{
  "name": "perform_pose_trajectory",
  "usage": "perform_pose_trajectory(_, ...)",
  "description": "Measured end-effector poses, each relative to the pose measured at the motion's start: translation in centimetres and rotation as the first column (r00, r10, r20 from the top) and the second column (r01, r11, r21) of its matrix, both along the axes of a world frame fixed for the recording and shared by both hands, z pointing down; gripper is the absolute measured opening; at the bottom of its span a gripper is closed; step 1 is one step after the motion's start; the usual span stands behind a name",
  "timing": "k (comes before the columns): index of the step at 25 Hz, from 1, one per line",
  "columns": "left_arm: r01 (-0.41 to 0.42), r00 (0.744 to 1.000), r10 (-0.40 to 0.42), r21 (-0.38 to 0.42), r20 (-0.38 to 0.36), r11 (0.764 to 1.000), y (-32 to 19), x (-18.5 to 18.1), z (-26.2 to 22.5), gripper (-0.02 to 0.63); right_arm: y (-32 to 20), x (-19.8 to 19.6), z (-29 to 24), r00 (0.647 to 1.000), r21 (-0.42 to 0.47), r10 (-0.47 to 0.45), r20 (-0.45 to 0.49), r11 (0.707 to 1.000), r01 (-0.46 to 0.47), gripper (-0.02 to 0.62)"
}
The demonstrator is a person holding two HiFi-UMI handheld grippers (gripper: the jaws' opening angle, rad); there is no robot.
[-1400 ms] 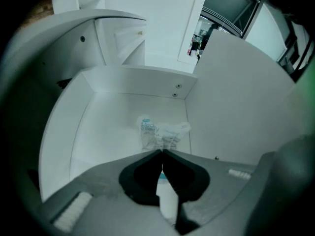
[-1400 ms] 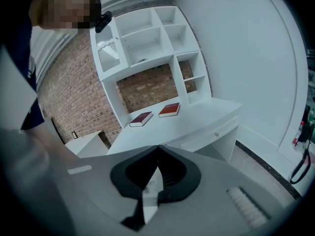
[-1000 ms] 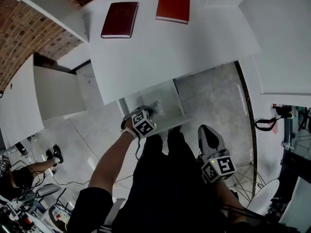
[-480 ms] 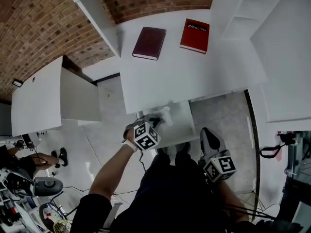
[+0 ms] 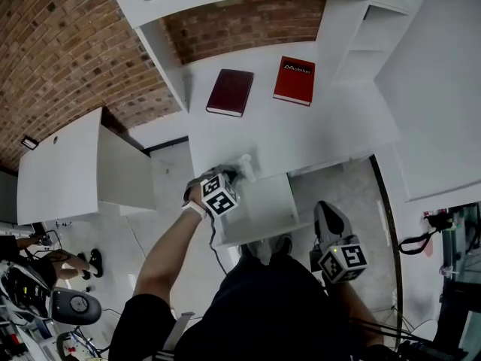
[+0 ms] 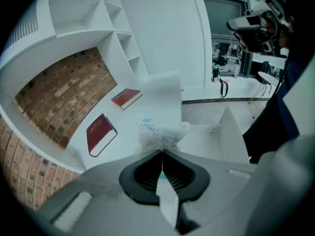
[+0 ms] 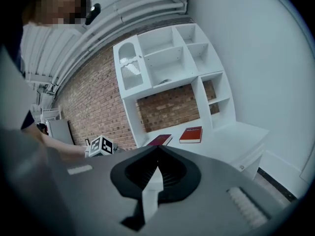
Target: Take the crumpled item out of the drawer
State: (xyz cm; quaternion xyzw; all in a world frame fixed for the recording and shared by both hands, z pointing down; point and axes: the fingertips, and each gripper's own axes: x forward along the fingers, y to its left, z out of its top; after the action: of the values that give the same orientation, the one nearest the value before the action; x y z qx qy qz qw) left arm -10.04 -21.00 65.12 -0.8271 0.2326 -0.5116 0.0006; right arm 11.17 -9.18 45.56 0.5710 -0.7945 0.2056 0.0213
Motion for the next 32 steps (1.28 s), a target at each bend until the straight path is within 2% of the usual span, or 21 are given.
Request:
perform_pose_trajectory(10, 0.017, 0.993, -0.01, -0.064, 0.115, 0.998, -6.2, -1.2, 5.5, 0.006, 2.8, 5.0, 0.4, 0.983, -0.036, 0.186, -0.014, 0.982, -0.186, 0.003)
perform_pose_trajectory(17, 0.044, 0.986, -0.033, -0.059, 0.166, 0.997, -8.3, -1.0, 8.9, 0.012, 3.7, 6.2, 1.2, 0.97, -0.06, 0.24, -0.021, 0.969, -0.241, 0.003)
perform_pose_trajectory(22, 0.096, 0.988, -0.09, -0.043, 0.13, 0.994, -9.1, -1.2, 9.5, 0.038, 3.6, 6.3, 1.5, 0.969, -0.076, 0.245, -0.019, 0.966, -0.246, 0.003)
perform_pose_trajectory(25, 0.121, 0.988, -0.119, -0.014, 0.1, 0.993, -9.6, -1.4, 8.8, 0.101, 3.2, 5.9, 1.7, 0.974, -0.083, 0.226, -0.022, 0.97, -0.227, 0.003)
perform_pose_trajectory(32, 0.21, 0.976, -0.209, 0.013, -0.055, 0.978, -9.9, -1.9, 4.5, 0.107, 1.3, 4.6, 2.2, 0.988, -0.086, 0.153, -0.022, 0.984, -0.154, 0.003)
